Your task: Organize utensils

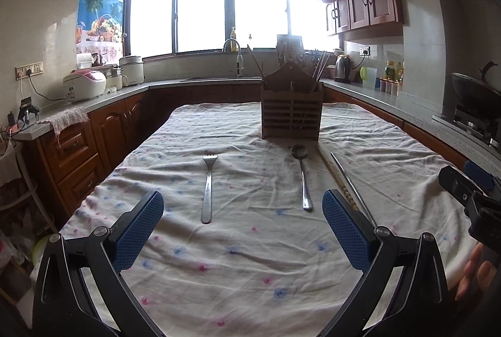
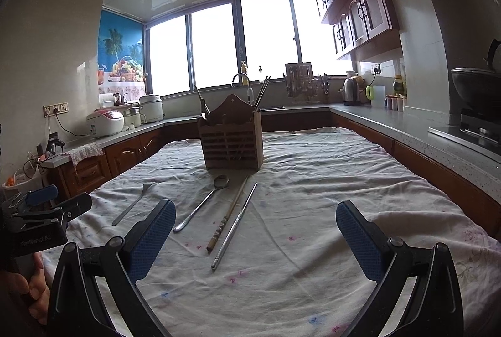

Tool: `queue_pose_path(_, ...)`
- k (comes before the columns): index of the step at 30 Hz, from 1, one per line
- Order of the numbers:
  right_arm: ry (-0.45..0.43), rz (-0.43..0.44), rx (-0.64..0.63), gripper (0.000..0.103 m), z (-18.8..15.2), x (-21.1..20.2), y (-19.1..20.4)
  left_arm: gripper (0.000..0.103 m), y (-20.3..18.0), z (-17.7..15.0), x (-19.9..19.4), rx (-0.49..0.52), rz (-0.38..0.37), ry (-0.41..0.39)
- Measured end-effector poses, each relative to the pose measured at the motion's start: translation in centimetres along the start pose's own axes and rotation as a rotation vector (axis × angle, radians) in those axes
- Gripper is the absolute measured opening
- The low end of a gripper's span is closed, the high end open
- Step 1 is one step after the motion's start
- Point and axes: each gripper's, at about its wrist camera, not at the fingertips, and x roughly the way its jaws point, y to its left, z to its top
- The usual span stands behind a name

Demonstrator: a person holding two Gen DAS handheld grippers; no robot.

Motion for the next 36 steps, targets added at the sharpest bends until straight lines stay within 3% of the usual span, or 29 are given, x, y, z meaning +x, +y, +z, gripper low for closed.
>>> queue_pose_path(16, 0.062, 0.004, 0.047, 0.103, -0.89, 0.62, -0.69, 0.103, -0.13, 0.02, 0.10, 0.001, -0.005, 0.016)
queue_pose_path(36, 0.053, 0.020, 0.054, 0.103, -0.51, 0.50, -0.49, 0.103, -0.35, -0.09, 0.30, 0.008, -0.025, 0.032)
